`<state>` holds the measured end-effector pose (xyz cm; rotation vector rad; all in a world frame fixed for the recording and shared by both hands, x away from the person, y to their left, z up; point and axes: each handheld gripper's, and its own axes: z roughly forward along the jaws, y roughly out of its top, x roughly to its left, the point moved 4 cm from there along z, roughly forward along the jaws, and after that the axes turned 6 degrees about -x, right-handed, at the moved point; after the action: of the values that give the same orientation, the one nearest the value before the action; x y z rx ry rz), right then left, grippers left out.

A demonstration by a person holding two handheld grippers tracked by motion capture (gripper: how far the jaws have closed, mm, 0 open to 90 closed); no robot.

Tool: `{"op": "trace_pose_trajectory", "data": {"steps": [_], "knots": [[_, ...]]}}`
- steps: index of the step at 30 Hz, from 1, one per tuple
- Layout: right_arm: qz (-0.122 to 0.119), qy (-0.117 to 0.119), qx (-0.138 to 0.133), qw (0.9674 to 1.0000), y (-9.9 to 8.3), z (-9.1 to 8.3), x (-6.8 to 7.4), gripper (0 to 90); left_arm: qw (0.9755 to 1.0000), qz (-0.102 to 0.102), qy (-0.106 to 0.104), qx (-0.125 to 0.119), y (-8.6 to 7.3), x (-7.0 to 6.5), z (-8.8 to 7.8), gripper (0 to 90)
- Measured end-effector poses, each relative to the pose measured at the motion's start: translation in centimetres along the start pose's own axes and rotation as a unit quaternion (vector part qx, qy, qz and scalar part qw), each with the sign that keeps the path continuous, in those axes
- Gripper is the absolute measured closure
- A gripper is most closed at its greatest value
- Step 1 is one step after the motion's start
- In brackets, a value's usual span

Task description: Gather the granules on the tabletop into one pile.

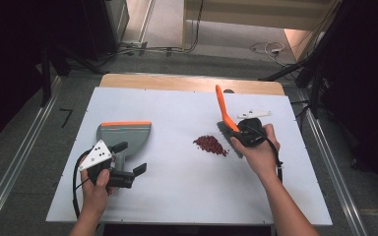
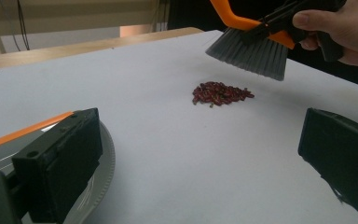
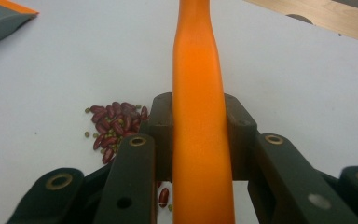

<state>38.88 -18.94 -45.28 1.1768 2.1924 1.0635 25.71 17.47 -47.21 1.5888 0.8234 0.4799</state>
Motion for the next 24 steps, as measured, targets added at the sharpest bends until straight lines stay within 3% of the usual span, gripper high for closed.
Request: {"op": "trace_pose_trajectory", "data": {"steps": [8,24], "knots": [[0.014,0.031,-0.024,0.9991,-2.3,-2.4,-1.1,68.6,1.0000,0.001,0.003,-0.001,0.0,0.1,0.0,0.4],[0.073,0.039,-0.047,0.9955,-8.8,-8.4,-5.1,68.6,1.0000,0.003,0.004,-0.003,0.0,0.2,0.0,0.4]]}}
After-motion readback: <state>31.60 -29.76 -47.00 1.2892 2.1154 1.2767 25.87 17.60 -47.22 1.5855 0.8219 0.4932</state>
